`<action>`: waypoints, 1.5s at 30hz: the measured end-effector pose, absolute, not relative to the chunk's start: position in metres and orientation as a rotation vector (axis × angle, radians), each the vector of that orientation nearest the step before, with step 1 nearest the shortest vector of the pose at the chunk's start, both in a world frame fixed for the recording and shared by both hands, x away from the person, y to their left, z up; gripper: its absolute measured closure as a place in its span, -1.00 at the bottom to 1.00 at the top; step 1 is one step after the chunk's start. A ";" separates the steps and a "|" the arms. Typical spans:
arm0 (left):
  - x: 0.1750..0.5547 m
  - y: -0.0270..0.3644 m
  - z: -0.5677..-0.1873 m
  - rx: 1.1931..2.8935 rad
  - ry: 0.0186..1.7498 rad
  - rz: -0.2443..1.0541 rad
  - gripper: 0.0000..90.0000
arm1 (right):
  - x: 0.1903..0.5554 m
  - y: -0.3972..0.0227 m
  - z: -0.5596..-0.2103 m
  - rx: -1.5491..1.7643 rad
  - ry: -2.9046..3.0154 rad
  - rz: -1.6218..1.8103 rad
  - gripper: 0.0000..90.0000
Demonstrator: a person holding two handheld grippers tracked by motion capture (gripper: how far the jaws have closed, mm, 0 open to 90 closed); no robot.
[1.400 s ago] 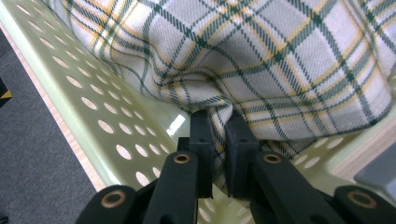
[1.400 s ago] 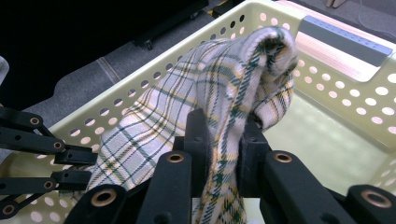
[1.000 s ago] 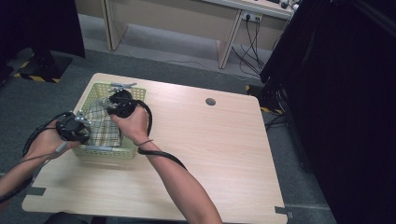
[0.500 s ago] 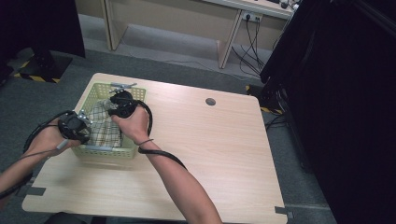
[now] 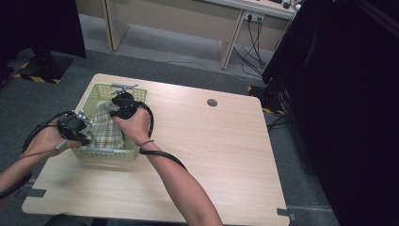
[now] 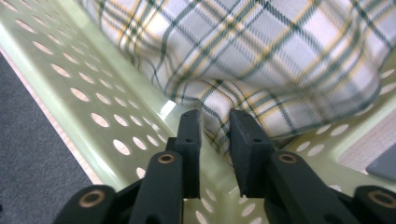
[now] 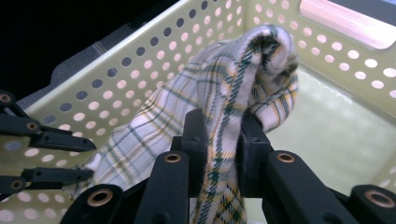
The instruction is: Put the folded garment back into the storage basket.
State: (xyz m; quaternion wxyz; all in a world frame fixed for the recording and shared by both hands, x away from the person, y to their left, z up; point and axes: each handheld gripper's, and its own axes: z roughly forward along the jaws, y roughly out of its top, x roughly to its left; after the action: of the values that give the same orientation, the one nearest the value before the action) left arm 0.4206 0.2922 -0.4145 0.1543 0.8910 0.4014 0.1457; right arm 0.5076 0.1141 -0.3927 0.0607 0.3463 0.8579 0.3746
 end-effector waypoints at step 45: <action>0.420 0.291 -0.402 2.361 1.091 0.675 -0.35 | 0.504 0.116 -0.404 1.055 2.643 0.910 0.09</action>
State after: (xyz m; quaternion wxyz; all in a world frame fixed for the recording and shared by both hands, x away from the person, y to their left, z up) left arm 0.4202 0.2912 -0.4015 0.2254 0.8559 0.3957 0.2449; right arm 0.5041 0.1161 -0.4036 0.0769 0.3520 0.8820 0.3037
